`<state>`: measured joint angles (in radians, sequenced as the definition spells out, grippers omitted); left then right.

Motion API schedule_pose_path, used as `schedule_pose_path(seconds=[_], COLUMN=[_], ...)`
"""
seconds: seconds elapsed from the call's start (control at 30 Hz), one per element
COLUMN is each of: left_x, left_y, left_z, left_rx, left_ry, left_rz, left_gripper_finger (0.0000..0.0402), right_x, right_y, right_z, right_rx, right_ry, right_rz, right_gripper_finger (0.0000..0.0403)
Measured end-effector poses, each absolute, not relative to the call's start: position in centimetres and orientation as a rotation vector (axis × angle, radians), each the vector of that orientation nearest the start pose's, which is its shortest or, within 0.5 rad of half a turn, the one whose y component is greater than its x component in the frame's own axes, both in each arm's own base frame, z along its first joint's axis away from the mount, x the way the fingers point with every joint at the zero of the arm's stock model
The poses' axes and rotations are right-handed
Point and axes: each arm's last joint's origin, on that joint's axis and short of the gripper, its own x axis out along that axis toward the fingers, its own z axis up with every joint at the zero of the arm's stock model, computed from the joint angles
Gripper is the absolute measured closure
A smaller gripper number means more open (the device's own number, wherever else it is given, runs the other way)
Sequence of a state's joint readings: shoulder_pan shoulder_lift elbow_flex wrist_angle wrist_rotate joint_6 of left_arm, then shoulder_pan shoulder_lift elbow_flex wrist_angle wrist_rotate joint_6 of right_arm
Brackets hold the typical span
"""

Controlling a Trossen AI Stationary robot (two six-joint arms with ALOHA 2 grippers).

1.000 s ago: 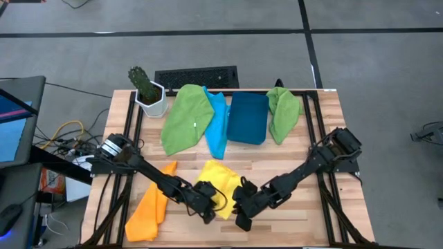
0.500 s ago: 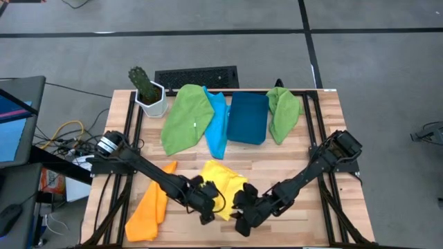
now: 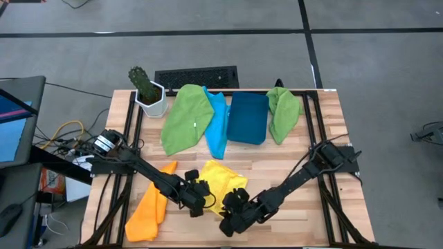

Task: Fold microfiber towels
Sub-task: Fold the yellow towel

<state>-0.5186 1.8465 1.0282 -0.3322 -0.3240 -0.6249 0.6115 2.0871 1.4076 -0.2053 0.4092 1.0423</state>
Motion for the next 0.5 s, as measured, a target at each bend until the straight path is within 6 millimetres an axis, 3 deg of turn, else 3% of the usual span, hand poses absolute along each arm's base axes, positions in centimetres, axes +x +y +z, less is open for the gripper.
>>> schedule_pose_path(seconds=[0.23,0.4,0.5], left_x=[29.3,29.7,29.7], left_y=[-15.7,-16.2,-16.4], left_z=[11.9,12.0,12.0], left_rx=[-0.129,-0.187,-0.199], left_ry=[1.013,0.974,0.967], left_rz=[0.129,0.093,0.085], left_gripper_finger=[0.0402,0.0402,0.0402], right_x=[36.9,37.4,37.2], right_y=[24.1,23.7,24.1], right_z=[15.9,14.6,15.7], right_rx=[0.597,0.605,0.603], right_ry=[0.728,0.792,0.713], right_rz=[-0.246,-0.299,-0.327], right_gripper_finger=[0.0287,0.0274,0.0278])
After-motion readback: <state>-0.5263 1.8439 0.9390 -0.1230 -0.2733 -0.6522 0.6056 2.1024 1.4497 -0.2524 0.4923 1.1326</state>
